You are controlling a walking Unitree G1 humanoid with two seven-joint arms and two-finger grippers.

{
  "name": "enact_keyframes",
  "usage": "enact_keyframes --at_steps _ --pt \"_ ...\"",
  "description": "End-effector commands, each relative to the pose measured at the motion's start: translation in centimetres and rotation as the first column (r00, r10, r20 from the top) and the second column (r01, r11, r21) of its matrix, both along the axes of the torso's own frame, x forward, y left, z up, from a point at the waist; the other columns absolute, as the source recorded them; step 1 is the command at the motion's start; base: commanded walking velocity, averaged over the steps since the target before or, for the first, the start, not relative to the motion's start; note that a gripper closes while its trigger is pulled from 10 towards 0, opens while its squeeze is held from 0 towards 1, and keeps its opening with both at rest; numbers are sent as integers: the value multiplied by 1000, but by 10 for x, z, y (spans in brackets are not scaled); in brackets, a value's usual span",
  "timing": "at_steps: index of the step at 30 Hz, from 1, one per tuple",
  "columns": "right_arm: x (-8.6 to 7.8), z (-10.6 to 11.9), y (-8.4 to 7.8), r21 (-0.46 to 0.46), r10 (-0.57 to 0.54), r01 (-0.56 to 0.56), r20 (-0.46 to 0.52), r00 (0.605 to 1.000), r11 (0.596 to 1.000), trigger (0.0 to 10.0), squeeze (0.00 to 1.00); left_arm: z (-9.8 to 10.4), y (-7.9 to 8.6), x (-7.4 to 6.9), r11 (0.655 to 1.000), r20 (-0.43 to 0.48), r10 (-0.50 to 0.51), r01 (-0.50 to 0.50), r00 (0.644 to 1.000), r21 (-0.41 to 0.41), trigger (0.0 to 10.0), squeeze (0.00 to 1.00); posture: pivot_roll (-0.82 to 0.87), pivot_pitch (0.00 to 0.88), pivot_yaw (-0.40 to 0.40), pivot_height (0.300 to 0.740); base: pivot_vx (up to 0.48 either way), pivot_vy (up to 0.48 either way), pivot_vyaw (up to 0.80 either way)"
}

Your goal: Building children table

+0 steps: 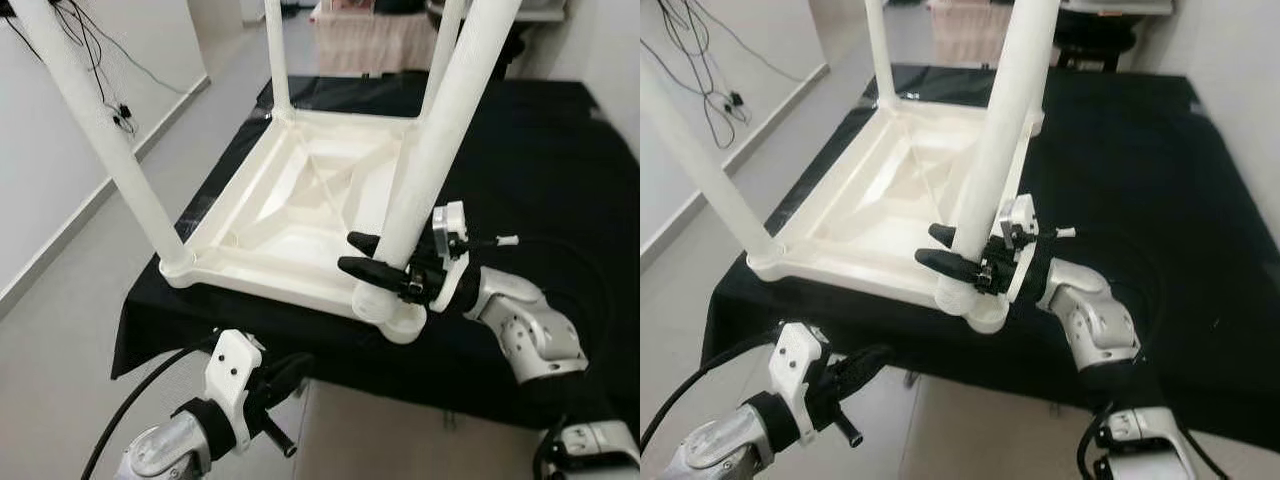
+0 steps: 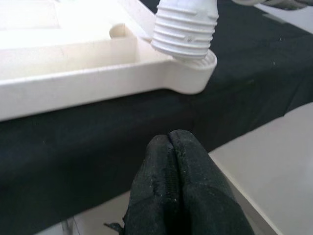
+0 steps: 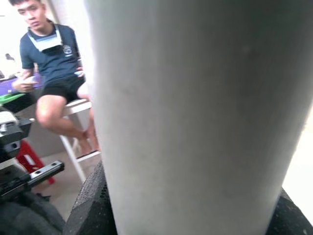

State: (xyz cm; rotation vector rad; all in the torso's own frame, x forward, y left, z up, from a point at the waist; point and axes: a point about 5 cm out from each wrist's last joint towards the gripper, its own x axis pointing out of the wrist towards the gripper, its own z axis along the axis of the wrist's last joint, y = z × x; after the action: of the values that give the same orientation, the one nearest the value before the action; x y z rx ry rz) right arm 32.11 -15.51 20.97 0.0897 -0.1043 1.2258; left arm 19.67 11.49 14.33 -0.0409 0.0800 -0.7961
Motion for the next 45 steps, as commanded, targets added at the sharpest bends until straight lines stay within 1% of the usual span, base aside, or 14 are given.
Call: enact_keyframes --at_steps 1,3,4,5,6,12,14,19,28,33,36,37,39,45 --pt "-4 -2 3 -5 32 -32 1 999 999 10000 0 1 4 -3 1000 2 -4 4 1000 27 0 0 53 254 44 740 0 0 0" --pt "-3 -6 4 -15 16 -16 -3 1000 1000 10000 0 1 4 -3 999 -1 -5 5 1000 32 0 0 55 258 49 740 0 0 0" --pt "-1 -8 4 -23 1 -1 -4 1000 1000 10000 0 1 4 -3 999 -5 -4 4 1000 36 4118 0 55 258 49 740 0 0 0" --pt "-1 -8 4 -23 1 -1 -4 1000 1000 10000 0 1 4 -3 999 -5 -4 4 1000 36 4118 0 55 258 49 740 0 0 0" --pt "0 -9 4 -30 -12 11 -4 1000 999 10000 0 1 4 -4 999 -7 -4 4 1000 40 10000 0 57 259 52 740 0 0 0" --pt "2 -12 -1 -43 -48 47 -5 999 998 10000 0 0 5 -5 999 -10 -2 3 1000 45 10000 0 60 261 54 740 0 0 0" --pt "2 -11 -11 -43 -72 71 -6 997 997 10000 0 0 5 -6 999 -14 1 0 1000 45 10000 0 56 259 56 740 0 0 0" --pt "-2 -11 -22 -46 -82 81 -10 997 996 10000 0 -1 5 -6 999 -17 -1 2 1000 46 10000 0 54 255 59 740 0 0 0" --pt "-7 -11 -35 -48 -84 83 -11 996 995 10000 0 -2 5 -7 999 -22 -11 12 1000 50 10000 0 52 246 64 740 0 0 0" --pt "-7 -12 -36 -56 -84 83 -10 996 995 10000 0 -2 5 -7 999 -23 -13 14 1000 50 10000 0 50 245 65 740 0 0 0" --pt "-5 -23 -28 -182 -110 115 33 993 977 10000 0 -2 5 -6 999 -24 -16 17 1000 51 10000 0 51 243 63 740 0 0 0" --pt "-5 -23 -28 -182 -110 115 33 993 977 10000 0 -2 5 -6 999 -24 -16 17 1000 51 10000 0 51 243 63 740 0 0 0" --pt "-4 -27 -20 -247 -122 138 82 989 959 10000 0 -2 5 -6 998 -23 -17 18 1000 54 10000 0 52 243 63 740 0 0 0" --pt "-10 -27 -9 -245 -78 104 112 991 964 10000 0 -2 5 -6 998 -21 -15 16 1000 54 10000 0 51 247 62 740 0 0 0"
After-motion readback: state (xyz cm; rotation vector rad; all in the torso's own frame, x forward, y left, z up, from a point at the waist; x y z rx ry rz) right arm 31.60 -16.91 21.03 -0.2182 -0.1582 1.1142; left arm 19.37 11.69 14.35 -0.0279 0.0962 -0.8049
